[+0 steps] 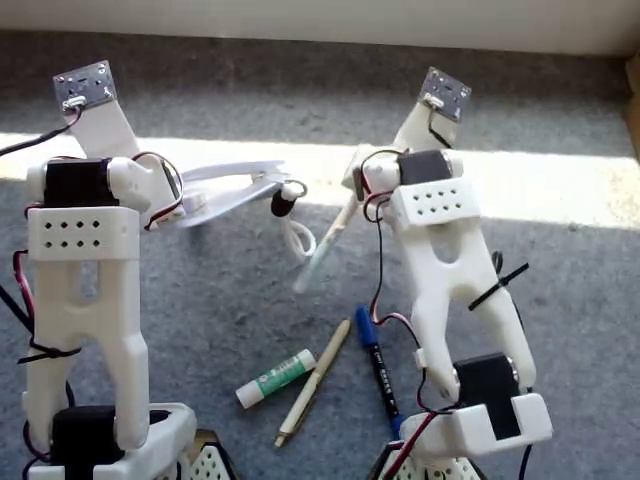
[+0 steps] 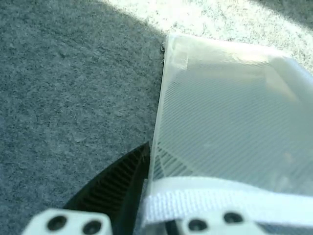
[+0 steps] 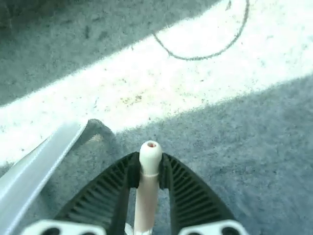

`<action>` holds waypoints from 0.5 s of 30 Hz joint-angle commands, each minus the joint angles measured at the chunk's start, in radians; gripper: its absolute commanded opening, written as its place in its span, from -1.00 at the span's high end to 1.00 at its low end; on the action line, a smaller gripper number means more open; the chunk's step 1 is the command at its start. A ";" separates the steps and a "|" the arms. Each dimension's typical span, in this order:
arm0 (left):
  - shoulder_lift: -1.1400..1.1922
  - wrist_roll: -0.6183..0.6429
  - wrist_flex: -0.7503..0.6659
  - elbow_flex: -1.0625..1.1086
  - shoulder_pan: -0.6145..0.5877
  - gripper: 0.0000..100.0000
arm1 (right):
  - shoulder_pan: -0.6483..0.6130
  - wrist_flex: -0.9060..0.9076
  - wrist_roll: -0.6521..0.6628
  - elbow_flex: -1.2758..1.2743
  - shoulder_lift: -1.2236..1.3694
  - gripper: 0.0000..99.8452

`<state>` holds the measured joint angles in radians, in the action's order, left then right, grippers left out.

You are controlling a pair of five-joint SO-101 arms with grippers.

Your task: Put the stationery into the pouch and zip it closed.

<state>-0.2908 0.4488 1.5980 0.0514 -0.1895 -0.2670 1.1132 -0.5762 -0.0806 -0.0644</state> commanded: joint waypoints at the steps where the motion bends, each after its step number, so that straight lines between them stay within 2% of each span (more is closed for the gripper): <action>1: 0.007 -0.011 -0.017 0.007 -0.015 0.93 | -0.004 0.008 0.061 0.054 -0.110 0.99; 15: 0.007 -0.011 -0.017 0.007 -0.015 0.93 | -0.047 0.114 0.232 0.053 -0.340 0.99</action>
<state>-0.2908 0.4488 1.5980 0.0514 -0.1895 -0.2946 1.2068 -0.3828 -0.0806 -0.3115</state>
